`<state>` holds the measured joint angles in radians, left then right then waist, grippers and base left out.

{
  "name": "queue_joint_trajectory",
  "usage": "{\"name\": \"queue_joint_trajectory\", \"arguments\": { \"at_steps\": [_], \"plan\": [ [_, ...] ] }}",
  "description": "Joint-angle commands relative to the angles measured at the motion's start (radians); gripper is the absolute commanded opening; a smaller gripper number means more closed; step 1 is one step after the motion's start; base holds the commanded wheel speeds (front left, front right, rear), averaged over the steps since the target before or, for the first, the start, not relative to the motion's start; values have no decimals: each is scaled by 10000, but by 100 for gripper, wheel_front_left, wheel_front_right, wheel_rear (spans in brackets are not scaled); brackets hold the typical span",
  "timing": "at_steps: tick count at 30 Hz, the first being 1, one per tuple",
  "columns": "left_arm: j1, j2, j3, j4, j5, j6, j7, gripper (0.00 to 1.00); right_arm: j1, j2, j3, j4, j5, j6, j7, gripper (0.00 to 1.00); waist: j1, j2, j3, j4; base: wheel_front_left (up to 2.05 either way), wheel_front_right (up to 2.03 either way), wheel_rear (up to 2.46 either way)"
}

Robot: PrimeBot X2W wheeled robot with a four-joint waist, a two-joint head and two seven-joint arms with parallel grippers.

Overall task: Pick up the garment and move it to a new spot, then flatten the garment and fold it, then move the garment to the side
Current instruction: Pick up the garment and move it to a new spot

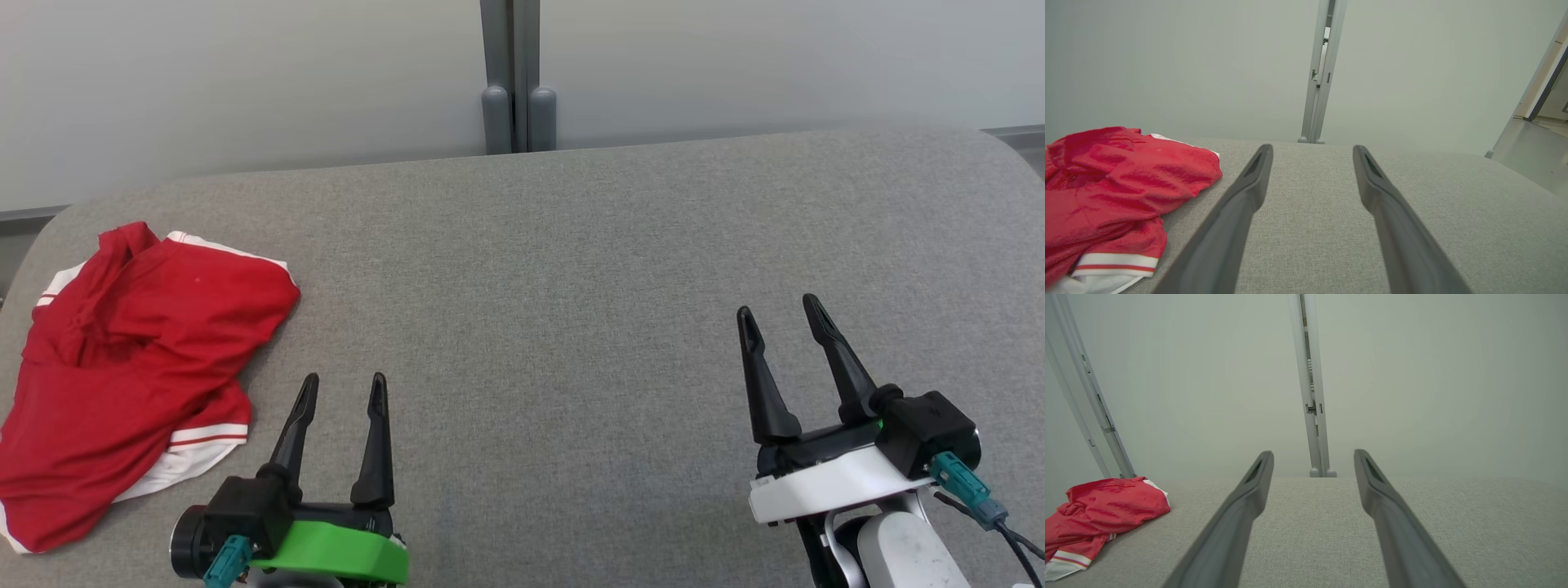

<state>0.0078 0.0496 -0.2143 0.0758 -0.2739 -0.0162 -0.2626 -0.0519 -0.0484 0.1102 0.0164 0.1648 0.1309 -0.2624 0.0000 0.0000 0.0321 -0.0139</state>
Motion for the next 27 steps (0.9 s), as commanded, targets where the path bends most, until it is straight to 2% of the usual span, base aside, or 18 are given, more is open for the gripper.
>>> {"name": "queue_joint_trajectory", "arguments": {
  "at_steps": [1,9,15,22,27],
  "plan": [
    [128,16,25,27,-49,-7,-35,100,27,-35,-1,37,-34,-3,-39,100,0,0,-9,4,0,0,0],
    [147,16,52,46,-75,44,-33,100,83,-35,3,79,45,-3,-39,100,0,0,-49,75,0,0,0],
    [143,16,112,100,-38,77,-30,100,158,-35,90,128,174,-3,-37,100,0,0,-73,461,0,0,0],
    [166,22,440,147,-94,266,-24,100,267,-35,475,281,380,-3,-37,100,0,0,-175,1459,0,0,0],
    [255,20,695,176,11,237,-22,100,328,-34,784,422,469,-1,-36,100,0,0,-279,2316,0,0,0]
  ]
}}
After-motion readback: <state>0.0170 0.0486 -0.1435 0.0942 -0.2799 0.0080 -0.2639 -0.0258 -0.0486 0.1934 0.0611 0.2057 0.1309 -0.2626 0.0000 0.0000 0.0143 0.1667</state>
